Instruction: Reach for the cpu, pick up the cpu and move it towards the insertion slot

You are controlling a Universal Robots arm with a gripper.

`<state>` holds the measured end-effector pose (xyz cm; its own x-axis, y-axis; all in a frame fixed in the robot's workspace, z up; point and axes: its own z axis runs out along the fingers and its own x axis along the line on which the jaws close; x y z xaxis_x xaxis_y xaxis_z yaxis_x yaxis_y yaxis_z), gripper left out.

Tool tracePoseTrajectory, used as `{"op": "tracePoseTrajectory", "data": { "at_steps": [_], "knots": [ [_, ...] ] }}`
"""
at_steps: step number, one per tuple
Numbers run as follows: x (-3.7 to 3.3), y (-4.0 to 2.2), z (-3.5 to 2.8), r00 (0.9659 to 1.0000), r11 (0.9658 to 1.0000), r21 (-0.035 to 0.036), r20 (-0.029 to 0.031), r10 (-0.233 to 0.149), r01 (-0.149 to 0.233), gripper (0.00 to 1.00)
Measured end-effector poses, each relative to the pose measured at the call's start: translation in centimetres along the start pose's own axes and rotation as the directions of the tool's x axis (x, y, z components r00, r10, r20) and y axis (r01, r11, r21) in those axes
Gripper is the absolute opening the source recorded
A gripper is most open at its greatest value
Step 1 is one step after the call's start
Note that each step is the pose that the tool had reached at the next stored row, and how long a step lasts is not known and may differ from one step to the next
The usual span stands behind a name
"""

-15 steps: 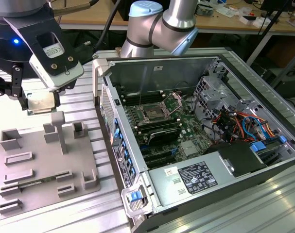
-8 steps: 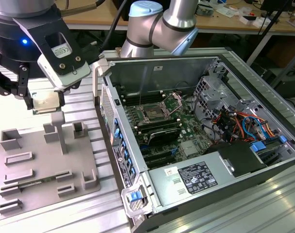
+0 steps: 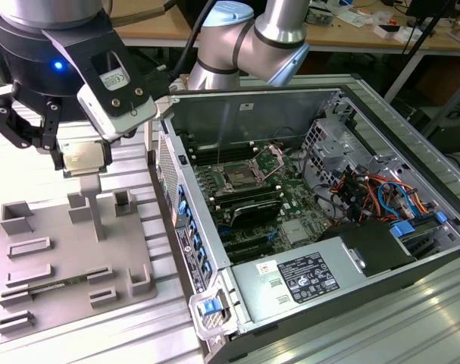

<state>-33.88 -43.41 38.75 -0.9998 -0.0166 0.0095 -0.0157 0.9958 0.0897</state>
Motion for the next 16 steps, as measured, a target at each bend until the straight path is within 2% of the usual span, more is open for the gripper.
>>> {"op": "tracePoseTrajectory", "data": {
  "at_steps": [6,16],
  "knots": [
    [-0.56,-0.01,0.01,1.0000,1.0000,0.0000,0.0001,0.000,0.000,0.55],
    [-0.63,0.03,-0.43,1.0000,1.0000,-0.0001,0.0000,0.000,0.000,0.55]
  ]
}}
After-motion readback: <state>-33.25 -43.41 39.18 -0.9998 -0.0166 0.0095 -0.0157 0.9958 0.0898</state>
